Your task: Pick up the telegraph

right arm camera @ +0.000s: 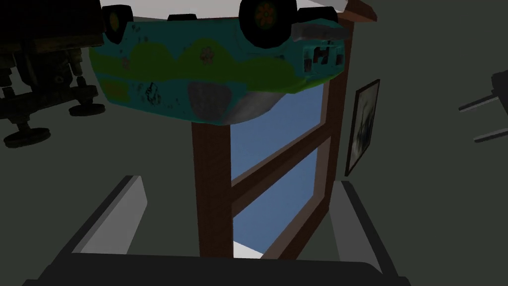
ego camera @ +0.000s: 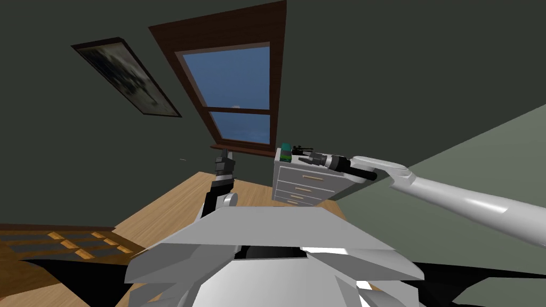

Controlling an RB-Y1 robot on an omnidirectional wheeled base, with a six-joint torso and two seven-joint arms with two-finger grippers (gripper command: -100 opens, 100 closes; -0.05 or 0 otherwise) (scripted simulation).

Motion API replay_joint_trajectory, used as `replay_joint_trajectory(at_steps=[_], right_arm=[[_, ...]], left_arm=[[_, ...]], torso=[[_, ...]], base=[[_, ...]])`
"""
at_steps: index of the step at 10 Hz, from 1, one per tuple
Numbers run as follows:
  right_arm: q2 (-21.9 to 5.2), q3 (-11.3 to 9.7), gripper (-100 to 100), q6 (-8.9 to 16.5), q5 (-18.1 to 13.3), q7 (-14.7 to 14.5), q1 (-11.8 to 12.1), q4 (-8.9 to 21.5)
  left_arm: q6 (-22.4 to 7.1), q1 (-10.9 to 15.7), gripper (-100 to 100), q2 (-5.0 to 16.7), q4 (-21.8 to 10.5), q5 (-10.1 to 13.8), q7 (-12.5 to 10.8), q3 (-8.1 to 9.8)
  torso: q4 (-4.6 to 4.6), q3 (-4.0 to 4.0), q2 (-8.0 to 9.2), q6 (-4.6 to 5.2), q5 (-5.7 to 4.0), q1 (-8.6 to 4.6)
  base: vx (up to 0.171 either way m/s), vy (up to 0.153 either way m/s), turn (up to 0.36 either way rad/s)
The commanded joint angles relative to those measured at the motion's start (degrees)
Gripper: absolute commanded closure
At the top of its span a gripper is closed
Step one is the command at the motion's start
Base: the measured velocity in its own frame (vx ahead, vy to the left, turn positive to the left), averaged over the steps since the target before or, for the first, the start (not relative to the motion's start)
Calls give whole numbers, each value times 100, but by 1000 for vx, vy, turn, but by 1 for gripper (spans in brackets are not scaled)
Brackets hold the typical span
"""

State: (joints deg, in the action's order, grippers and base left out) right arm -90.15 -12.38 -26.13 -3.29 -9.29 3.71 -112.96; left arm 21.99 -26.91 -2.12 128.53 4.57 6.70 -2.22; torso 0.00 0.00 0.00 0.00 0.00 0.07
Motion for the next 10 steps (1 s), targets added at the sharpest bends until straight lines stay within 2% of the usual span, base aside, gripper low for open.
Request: replay_joint_trajectory(at_steps=[1, 2, 3, 4, 5, 6, 7, 8, 10], right_arm=[[-286, -68, -100, -5, -32, -35, -49, 74], [-365, -68, -100, -5, -32, -35, -49, 74], [-572, -193, -100, -7, -88, -93, -121, 208], [-751, -193, -100, -7, -88, -93, -121, 208], [-817, -193, -100, -7, -88, -93, -121, 208], [-1043, -322, -100, -12, -143, -149, -181, 339], [-1202, -322, -100, -12, -143, -149, -181, 339], [-1399, -454, -100, -18, -199, -202, -227, 466], [-1668, -454, -100, -18, -199, -202, -227, 466]], left_arm=[[0, 0, 0, 0, 0, 0, 0, 0], [0, 0, 0, 0, 0, 0, 0, 0], [0, -1, 0, 0, 0, 0, 0, 0], [0, 0, 0, 0, 0, 0, 0, 0], [0, -1, 0, 0, 0, 0, 0, 0], [0, -1, 0, 0, 0, 0, 0, 0], [0, 0, 0, 0, 0, 0, 0, 0], [0, -1, 0, 0, 0, 0, 0, 0], [0, -1, 0, 0, 0, 0, 0, 0]], torso=[[0, 0, 0, 0, 0, 0], [0, 0, -1, 2, 0, 0], [0, 0, 0, 3, -1, -2], [0, -1, -2, 0, 0, 1], [0, -1, -2, 3, 0, 0], [0, 0, 0, 4, -1, -2], [0, -1, -1, 0, 0, 2], [0, 0, -1, 3, 0, 2], [0, -1, -2, 4, 0, 2]], base=[[-2, 12, 67], [1, 5, -5], [4, 14, 107], [2, 11, 63], [0, 0, 0], [0, 17, 115], [2, 13, 71], [3, 20, 122], [4, 9, 24]])
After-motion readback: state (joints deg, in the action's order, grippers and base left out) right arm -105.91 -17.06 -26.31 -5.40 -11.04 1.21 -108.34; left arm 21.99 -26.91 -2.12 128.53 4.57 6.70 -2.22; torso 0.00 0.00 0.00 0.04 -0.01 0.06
